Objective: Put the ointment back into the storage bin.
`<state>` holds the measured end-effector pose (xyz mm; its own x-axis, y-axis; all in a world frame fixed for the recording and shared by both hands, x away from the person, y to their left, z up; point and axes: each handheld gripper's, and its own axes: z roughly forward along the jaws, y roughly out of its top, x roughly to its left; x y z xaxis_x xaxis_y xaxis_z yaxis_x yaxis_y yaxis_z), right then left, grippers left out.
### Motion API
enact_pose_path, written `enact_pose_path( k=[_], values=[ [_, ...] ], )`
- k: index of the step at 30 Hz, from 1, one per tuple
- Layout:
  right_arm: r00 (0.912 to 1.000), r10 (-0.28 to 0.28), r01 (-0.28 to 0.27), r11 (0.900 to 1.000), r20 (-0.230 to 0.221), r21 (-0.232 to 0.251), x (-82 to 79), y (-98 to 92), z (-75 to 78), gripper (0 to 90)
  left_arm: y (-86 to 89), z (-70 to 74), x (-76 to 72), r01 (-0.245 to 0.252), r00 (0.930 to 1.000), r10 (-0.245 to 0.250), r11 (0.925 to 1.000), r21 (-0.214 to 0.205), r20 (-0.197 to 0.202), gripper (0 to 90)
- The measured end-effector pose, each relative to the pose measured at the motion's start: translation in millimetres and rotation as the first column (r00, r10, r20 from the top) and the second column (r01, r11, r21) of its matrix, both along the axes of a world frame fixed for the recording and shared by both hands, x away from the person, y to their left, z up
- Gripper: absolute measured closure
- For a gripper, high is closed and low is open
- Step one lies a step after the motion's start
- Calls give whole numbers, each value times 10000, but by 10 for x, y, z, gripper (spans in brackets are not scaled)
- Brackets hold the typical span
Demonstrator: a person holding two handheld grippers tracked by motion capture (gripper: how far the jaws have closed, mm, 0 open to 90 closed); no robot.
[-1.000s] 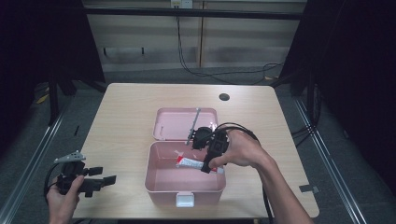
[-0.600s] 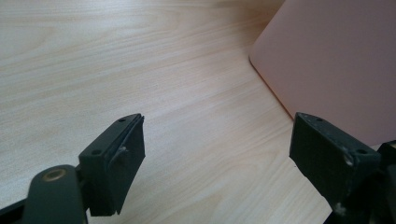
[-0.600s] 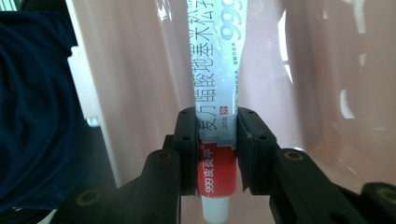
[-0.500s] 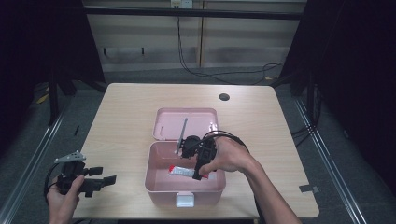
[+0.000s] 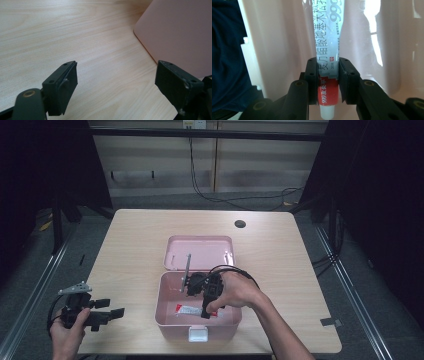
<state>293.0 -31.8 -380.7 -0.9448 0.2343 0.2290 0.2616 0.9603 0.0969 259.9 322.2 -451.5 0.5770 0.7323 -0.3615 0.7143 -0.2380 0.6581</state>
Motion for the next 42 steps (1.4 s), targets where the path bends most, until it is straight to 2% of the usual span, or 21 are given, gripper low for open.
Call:
enact_pose_path(
  k=[2, 6, 13, 22, 27, 42],
  values=[
    [10000, -80, 81, 9999, -50, 94, 2, 10, -26, 713, -1, 0, 0, 8, 10000, -8, 10000, 8, 1, 181],
    [9997, 134, -136, 9999, -216, -81, 1, 46, -97, 713, -2, -1, 1, 8, 10000, -8, 10000, 12, -7, 181],
    [9995, 254, -254, 9997, -189, 10, 11, 93, -158, 713, -1, -2, 1, 5, 10000, -5, 10000, 18, -9, 181],
    [9982, 410, -425, 9986, -436, -320, 14, 122, -285, 713, -3, -2, 1, 20, 10000, -20, 10000, 35, -6, 181],
    [9960, 631, -650, 9975, -639, -283, 4, 154, -359, 713, -1, -4, 2, 29, 10000, -29, 10000, 24, -30, 181],
    [9933, 816, -844, 9959, -821, -312, -1, 217, -479, 713, 0, -4, 2, 32, 10000, -32, 10000, 42, -32, 181]
  ],
)
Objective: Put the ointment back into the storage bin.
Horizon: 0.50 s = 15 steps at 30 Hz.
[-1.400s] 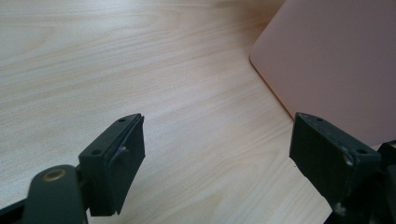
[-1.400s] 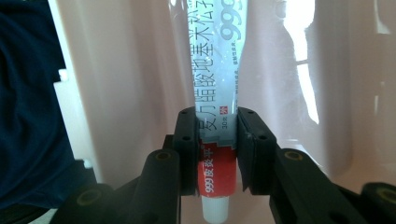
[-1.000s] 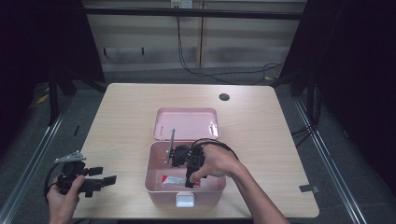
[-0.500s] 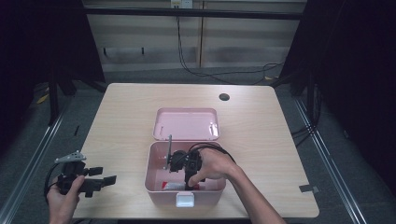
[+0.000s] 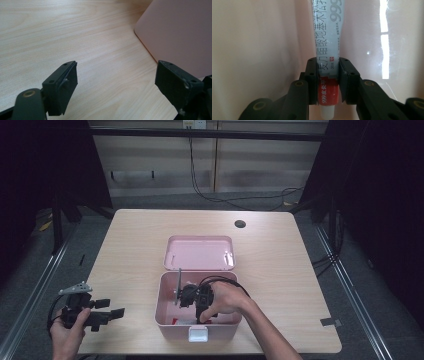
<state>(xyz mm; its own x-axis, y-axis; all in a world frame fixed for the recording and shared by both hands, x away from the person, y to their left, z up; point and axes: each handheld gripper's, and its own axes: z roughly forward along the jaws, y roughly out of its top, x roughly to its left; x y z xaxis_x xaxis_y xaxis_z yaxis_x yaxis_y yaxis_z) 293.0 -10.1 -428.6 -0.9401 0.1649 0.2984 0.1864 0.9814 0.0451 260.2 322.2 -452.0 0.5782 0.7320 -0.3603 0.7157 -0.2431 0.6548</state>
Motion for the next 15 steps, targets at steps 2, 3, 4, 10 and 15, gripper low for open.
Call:
enact_pose_path(
  k=[2, 3, 4, 10, 15],
  values=[
    [10000, 40, -40, 10000, -29, -86, -2, 15, -23, 712, -1, 0, -1, -23, 10000, 23, 10000, -6, -4, 181],
    [10000, 40, -40, 10000, -38, -36, 0, 19, -31, 712, 0, 0, 0, -24, 10000, 24, 10000, -1, -9, 181],
    [10000, -76, 76, 10000, -45, -51, -2, 22, -38, 712, 1, 0, 0, 0, 10000, 0, 10000, 7, -21, 181],
    [9996, 208, -213, 9994, -176, -276, -12, 28, -71, 711, -9, -4, 3, -4, 10000, 4, 10000, 92, -30, 181],
    [9995, 187, -192, 9996, -241, -215, -18, 34, -103, 708, -6, -4, 4, -4, 10000, 5, 10000, 92, -33, 181]
  ],
)
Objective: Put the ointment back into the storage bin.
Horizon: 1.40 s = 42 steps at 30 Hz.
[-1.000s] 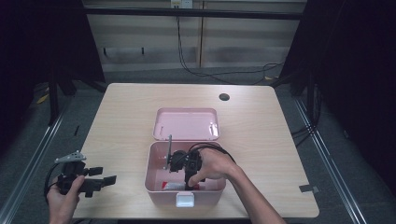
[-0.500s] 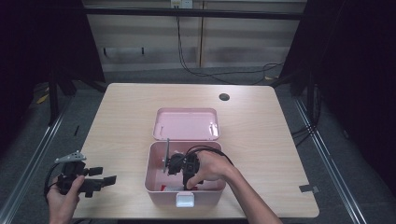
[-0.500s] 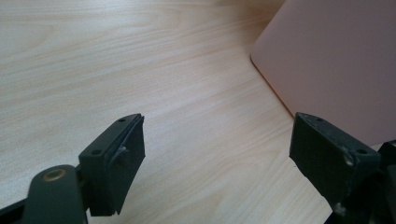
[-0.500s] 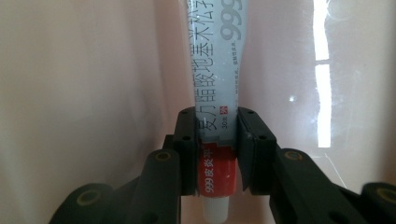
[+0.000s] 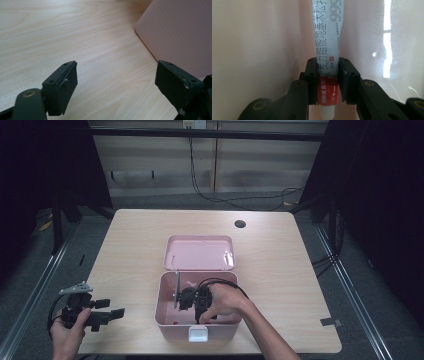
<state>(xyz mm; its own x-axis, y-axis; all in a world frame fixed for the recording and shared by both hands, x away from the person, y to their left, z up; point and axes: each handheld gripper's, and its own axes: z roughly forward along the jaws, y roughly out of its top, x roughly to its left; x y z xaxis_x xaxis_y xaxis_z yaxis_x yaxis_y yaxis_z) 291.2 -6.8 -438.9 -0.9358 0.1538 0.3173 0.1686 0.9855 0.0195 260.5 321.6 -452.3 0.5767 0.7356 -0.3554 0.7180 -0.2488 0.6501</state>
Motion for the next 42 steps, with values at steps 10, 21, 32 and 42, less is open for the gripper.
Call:
enact_pose_path(
  k=[10, 21, 32, 42],
  values=[
    [9999, -56, 56, 10000, -124, 10, 9, -8, -17, 702, -7, 0, -2, -49, 10000, 49, 10000, 39, 6, 181],
    [9993, -344, 346, 9993, -158, 140, 3, -34, 26, 669, 4, 1, 1, 6, 10000, -6, 10000, 33, 24, 181],
    [9937, -1115, 1116, 9937, -61, 108, 13, -176, 145, 607, -4, 0, -1, -51, 10000, 51, 10000, -15, -14, 181],
    [9895, -1412, 1399, 9894, 307, 389, 19, -276, 256, 600, -5, -3, 0, -60, 10000, 60, 10000, -38, -37, 181]
  ],
)
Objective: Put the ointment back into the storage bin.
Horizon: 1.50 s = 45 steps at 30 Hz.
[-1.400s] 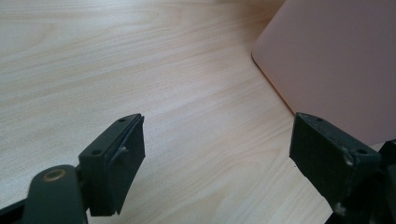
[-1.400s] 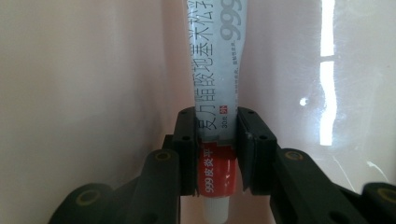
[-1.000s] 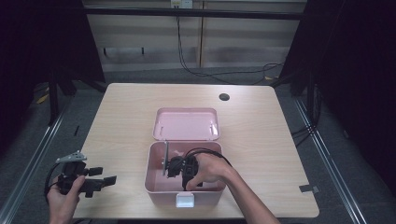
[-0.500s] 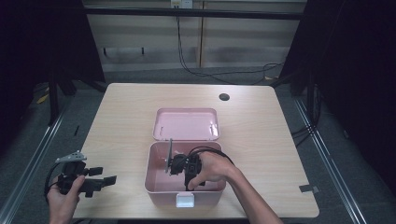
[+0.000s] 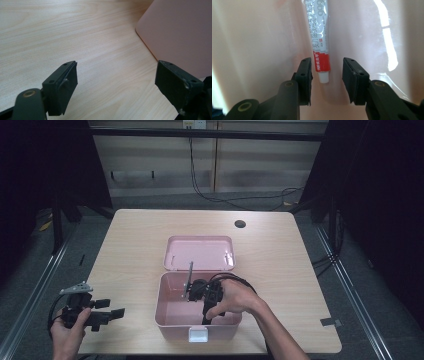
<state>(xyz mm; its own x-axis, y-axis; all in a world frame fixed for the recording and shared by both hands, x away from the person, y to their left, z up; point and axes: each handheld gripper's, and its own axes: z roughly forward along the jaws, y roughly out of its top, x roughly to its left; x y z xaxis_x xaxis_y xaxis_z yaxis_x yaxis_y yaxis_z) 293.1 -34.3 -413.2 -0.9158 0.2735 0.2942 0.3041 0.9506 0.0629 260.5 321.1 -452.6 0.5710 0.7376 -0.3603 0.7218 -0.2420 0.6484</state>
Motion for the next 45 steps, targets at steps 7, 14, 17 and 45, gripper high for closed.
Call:
enact_pose_path(
  k=[7, 14, 17, 45],
  values=[
    [9994, -86, 80, 9998, 328, 194, -5, -54, 147, 602, 7, 1, 1, 29, 10000, -29, 10000, 37, 32, 181],
    [9978, -278, 257, 9990, 598, 357, 20, -142, 276, 599, 8, 1, 0, 17, 10000, -17, 10000, 35, 15, 181],
    [9972, -390, 361, 9983, 637, 461, 23, -179, 311, 598, 11, 1, 1, 28, 10000, -28, 10000, 50, 32, 181],
    [9613, -1834, 1591, 9787, 2055, 1294, -17, -769, 945, 570, 5, -7, 0, -34, 10000, 34, 10000, 3, -15, 181]
  ],
)
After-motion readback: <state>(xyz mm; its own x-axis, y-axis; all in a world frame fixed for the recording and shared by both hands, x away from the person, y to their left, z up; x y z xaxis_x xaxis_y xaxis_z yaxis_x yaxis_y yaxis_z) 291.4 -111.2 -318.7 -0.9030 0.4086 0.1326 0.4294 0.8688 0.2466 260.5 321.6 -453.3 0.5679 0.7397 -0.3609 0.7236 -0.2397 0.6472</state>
